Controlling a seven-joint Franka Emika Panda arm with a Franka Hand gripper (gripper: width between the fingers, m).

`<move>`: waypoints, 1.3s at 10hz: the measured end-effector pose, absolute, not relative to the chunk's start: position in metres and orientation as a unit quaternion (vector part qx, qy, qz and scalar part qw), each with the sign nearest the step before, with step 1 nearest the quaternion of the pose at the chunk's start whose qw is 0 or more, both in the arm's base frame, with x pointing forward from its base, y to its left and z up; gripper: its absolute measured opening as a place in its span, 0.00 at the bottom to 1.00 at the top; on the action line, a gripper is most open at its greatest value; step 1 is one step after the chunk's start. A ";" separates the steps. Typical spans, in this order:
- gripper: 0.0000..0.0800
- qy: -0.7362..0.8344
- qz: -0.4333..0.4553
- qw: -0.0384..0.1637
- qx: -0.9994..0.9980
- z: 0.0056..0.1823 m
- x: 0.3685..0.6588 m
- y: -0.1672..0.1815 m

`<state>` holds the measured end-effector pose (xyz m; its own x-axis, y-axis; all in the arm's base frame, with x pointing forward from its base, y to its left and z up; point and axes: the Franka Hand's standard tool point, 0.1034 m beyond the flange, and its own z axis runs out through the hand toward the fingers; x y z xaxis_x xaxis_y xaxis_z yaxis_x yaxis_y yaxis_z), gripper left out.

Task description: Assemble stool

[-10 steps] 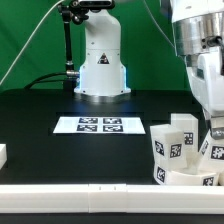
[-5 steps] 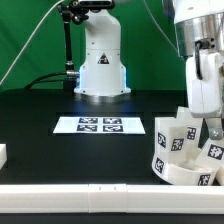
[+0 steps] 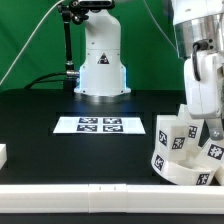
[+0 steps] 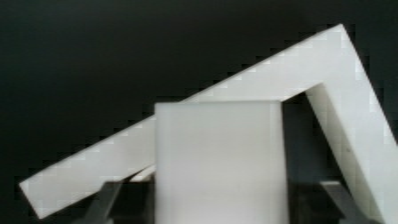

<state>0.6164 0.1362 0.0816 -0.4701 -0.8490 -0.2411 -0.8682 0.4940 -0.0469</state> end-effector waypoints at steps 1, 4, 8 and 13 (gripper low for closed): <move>0.43 0.856 0.041 0.117 -0.501 0.082 0.616 0.136; 0.71 0.855 0.041 0.117 -0.503 0.082 0.616 0.136; 0.81 0.843 0.038 0.138 -0.519 0.112 0.621 0.137; 0.81 0.843 0.038 0.135 -0.519 0.108 0.620 0.137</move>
Offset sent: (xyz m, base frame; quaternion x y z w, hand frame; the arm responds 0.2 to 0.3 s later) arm 0.0000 0.0000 0.0000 0.0000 0.0000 0.0000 1.0000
